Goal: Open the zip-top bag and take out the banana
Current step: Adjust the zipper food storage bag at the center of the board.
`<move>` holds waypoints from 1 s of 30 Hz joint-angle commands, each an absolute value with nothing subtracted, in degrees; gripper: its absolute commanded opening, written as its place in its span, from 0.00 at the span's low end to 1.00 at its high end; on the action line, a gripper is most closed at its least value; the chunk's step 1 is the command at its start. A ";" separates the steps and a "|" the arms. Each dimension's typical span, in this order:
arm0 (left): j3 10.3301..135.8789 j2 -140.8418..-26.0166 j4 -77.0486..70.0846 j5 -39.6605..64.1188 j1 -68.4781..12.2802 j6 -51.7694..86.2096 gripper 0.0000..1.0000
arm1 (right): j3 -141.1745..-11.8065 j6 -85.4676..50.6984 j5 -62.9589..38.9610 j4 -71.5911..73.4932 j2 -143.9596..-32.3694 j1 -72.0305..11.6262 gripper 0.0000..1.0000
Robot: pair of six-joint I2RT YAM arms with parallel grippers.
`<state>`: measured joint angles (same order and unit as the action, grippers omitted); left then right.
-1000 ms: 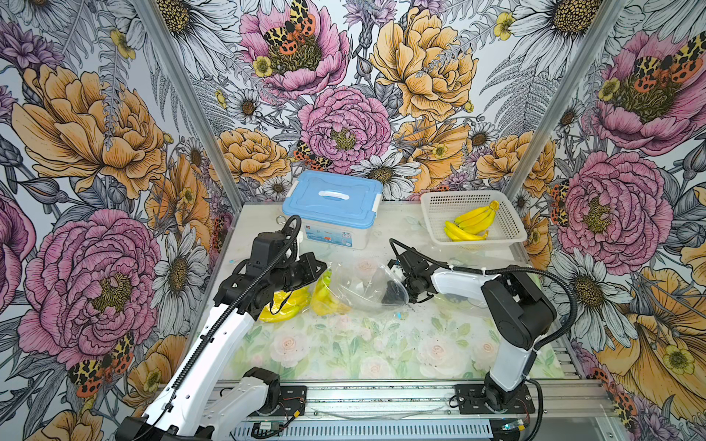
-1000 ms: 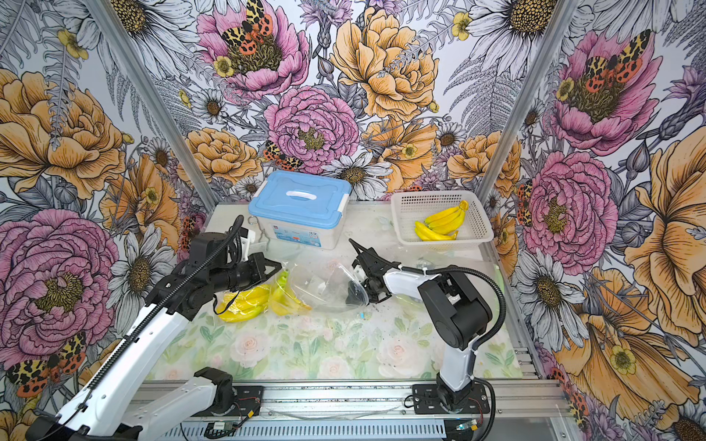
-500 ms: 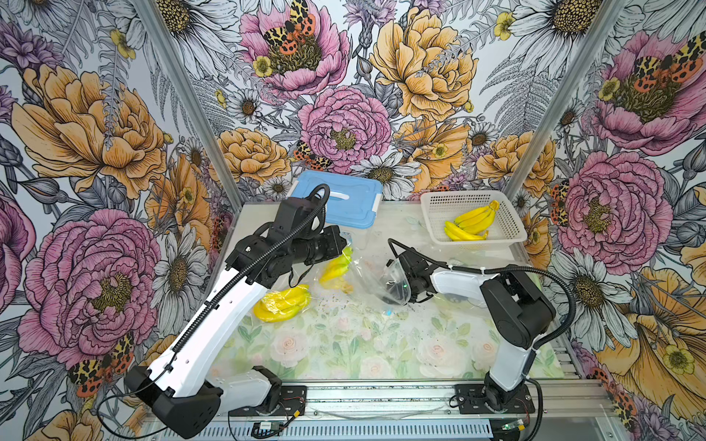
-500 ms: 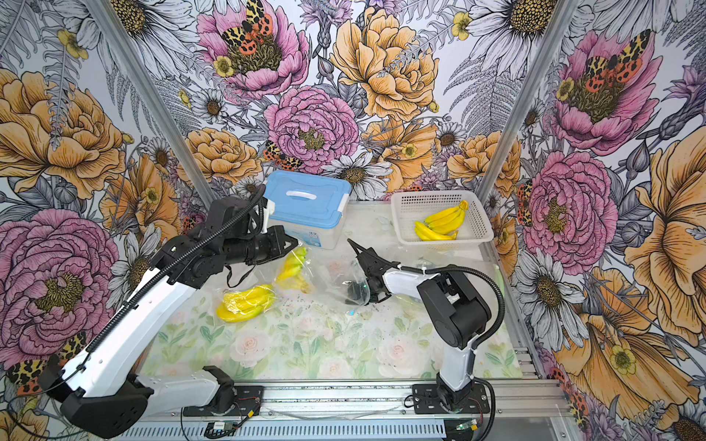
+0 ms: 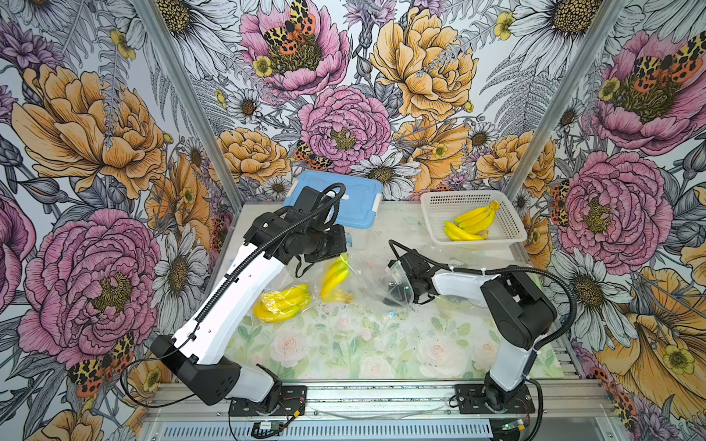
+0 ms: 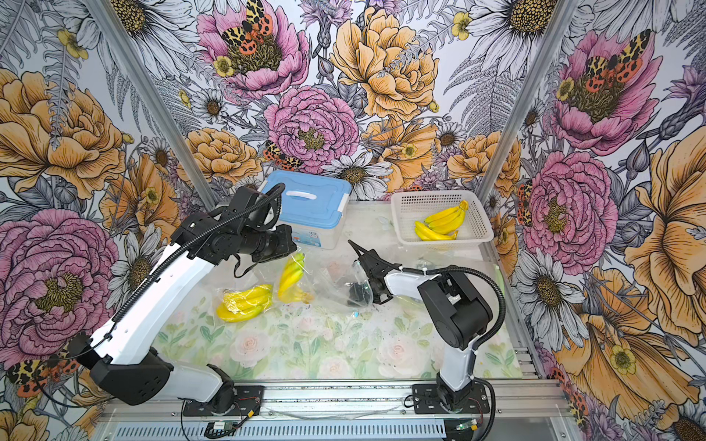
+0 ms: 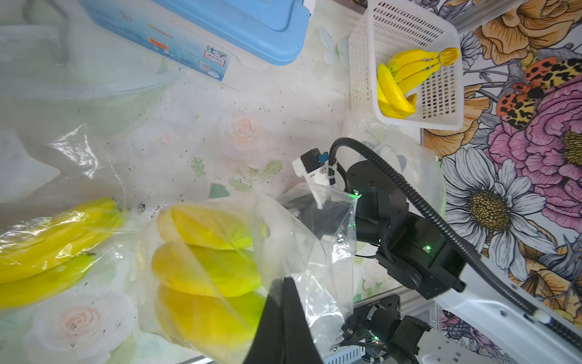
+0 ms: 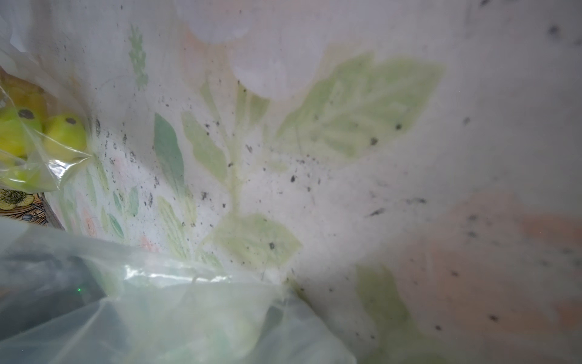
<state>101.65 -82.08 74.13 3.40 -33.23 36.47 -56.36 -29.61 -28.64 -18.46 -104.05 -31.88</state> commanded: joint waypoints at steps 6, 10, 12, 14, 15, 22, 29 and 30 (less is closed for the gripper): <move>101.57 -81.33 77.15 10.94 -31.40 36.42 0.00 | -55.43 -30.94 -28.05 -14.63 -101.59 -31.48 0.10; 107.65 -85.35 80.63 4.89 -35.80 33.84 0.00 | -55.27 -31.50 -27.92 -13.92 -101.83 -31.47 0.11; 95.61 -81.88 74.16 10.59 -33.91 36.37 0.00 | -55.43 -31.64 -28.39 -13.71 -102.33 -31.51 0.10; 104.37 -83.38 73.08 6.35 -38.23 38.94 0.00 | -54.99 -31.55 -27.49 -13.70 -101.76 -31.46 0.10; 112.37 -87.12 77.06 4.55 -39.58 37.34 0.00 | -54.56 -31.85 -27.10 -13.48 -101.29 -31.51 0.10; 109.96 -85.46 78.38 4.37 -35.99 33.61 0.00 | -54.03 -32.93 -27.08 -12.73 -99.86 -31.38 0.10; 111.85 -84.81 78.52 9.02 -34.89 36.97 0.00 | -54.85 -33.83 -27.49 -12.74 -99.14 -31.38 0.10; 116.52 -85.31 78.04 8.02 -37.19 37.71 0.00 | -55.02 -33.71 -27.88 -12.81 -99.12 -31.31 0.11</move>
<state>110.19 -85.67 78.94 7.51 -36.36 36.23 -54.43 -32.88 -28.14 -14.20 -101.01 -31.79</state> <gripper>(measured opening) 0.044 0.106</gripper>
